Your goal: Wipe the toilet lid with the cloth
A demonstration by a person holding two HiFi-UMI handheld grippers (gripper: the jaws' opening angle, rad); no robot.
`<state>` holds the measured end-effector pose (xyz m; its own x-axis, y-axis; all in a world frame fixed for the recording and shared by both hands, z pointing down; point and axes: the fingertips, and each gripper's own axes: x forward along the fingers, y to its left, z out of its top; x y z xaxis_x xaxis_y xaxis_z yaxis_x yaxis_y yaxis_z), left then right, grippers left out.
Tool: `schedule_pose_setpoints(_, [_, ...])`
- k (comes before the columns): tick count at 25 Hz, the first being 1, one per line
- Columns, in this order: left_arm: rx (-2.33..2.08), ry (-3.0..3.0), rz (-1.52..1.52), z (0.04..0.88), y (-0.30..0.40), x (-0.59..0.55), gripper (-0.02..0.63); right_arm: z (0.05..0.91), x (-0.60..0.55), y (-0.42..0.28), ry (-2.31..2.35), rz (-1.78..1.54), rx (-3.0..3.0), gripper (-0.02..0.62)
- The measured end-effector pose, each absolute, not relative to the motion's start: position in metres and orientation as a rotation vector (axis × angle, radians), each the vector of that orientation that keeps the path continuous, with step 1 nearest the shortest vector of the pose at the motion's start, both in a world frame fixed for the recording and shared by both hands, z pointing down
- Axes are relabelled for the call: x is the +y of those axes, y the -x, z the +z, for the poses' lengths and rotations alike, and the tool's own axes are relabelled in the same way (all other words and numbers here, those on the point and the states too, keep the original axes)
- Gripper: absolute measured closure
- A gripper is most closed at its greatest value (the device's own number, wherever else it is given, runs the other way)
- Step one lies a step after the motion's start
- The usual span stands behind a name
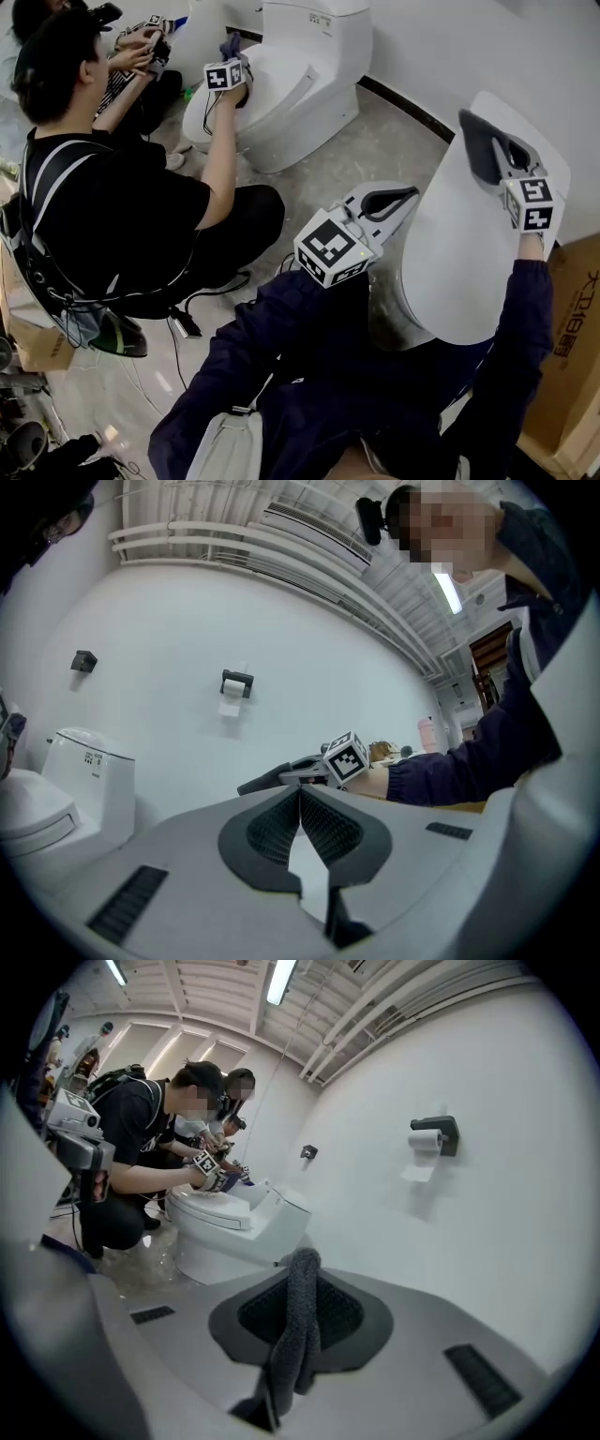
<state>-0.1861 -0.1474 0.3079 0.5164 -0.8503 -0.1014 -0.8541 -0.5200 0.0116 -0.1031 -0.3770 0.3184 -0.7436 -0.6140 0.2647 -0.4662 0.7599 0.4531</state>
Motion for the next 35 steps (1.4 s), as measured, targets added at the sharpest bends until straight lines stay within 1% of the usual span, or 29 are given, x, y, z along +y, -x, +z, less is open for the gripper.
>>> schedule_pose_setpoints(6, [1.511,2.707,0.152,0.307,0.185,-0.143,0.591,0.312,-0.437,0.094,-1.009,-0.568,-2.493,0.537])
schedule_pose_setpoints(17, [1.572,2.697,0.132,0.312,0.191,-0.143,0.591,0.356,-0.516,0.091,-1.066,-0.553,-2.337,0.537])
schedule_pose_setpoints(21, [1.587,2.695,0.115,0.316,0.193,-0.138,0.591,0.394,-0.503,0.106,-0.939,-0.600,-2.218,0.537])
schedule_pose_setpoints(25, [1.587,2.696,0.117,0.316,0.194,-0.139,0.590,0.429,-0.476,0.126,-0.726,-0.728,-2.088,0.537])
schedule_pose_setpoints(31, [1.562,2.700,0.125,0.313,0.191,-0.143,0.589,0.440,-0.440,0.137,-0.578,-0.701,-2.106,0.537])
schedule_pose_setpoints(35, [1.547,2.707,0.143,0.311,0.190,-0.144,0.591,0.442,-0.394,0.139,-0.471,-0.726,-2.094,0.537])
